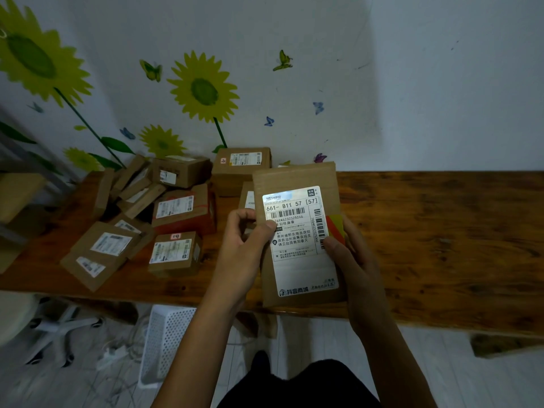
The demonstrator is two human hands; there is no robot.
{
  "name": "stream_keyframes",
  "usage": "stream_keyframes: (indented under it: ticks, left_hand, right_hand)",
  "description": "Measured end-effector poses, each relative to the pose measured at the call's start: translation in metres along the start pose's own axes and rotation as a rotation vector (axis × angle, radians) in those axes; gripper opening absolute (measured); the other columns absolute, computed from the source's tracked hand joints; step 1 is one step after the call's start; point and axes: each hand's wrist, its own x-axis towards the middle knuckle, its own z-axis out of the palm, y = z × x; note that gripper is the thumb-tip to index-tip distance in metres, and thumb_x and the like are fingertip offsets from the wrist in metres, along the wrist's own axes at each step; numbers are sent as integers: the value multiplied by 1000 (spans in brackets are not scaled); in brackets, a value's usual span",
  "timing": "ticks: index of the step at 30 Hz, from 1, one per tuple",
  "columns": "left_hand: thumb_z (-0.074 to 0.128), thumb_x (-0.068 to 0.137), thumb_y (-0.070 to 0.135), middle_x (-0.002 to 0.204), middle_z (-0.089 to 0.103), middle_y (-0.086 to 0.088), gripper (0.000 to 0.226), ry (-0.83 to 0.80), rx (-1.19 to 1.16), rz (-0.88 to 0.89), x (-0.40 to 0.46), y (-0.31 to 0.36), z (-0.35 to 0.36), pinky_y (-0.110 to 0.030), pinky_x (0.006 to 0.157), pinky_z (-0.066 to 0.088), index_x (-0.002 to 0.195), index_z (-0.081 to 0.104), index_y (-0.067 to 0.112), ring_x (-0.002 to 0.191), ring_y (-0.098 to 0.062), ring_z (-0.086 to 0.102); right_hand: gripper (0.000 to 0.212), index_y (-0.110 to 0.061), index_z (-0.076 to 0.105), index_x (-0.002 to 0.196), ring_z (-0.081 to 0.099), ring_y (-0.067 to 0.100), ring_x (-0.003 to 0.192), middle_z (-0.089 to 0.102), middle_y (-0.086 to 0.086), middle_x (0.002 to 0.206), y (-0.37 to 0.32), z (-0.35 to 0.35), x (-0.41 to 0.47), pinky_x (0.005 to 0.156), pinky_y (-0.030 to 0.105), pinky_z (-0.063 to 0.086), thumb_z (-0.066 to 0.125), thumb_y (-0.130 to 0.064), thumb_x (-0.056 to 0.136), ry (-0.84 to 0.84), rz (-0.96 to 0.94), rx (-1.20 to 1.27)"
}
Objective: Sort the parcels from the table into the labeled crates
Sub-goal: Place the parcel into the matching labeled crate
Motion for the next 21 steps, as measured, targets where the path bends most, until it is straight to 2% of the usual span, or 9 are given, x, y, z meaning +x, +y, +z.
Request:
stream_keyframes:
  ticks: [6,10,12,16,19,21]
  left_hand:
    - [62,94,18,98,76,0,18,-5,6,24,0,0,-2,-36,76,59,110,53,17,90,-20,74]
    - [62,94,17,97,77,2,20,-22,7,34,-1,-1,-2,-30,70,58,112,53,16,87,-17,74]
    - [62,94,17,98,76,2,22,-33,13,38,-2,-1,-2,-31,71,58,113,52,18,89,-18,74]
    - [68,91,20,100,76,-1,26,-43,-2,41,-1,-3,-3,-36,76,58,112,53,20,92,-21,74]
    - [72,79,29,102,76,-1,39,-48,-6,36,0,-3,-4,-37,77,59,112,53,22,93,-22,74]
    - [72,85,25,102,76,-2,32,-43,-2,37,1,-4,-4,-37,77,59,111,53,22,93,-22,74]
  right_hand:
    - [59,-29,47,145,71,17,109,72,-10,121,0,0,0,75,28,60,59,-35,87,-11,-15,-11]
    - [62,-28,46,147,70,18,110,71,-9,123,0,0,0,76,29,60,59,-36,87,-10,-14,-16]
    - [63,-29,46,147,70,18,111,71,-9,124,0,-1,0,77,30,60,62,-38,87,-6,-13,-11]
    - [79,-29,45,148,69,21,112,69,-6,127,0,0,0,79,34,61,65,-54,76,12,0,-14]
    - [80,-28,45,149,70,20,112,70,-7,126,-1,0,0,79,32,61,65,-54,76,13,-2,-11]
    - [81,-27,45,149,70,19,111,70,-8,125,-1,1,0,77,30,61,65,-54,75,14,-5,-13]
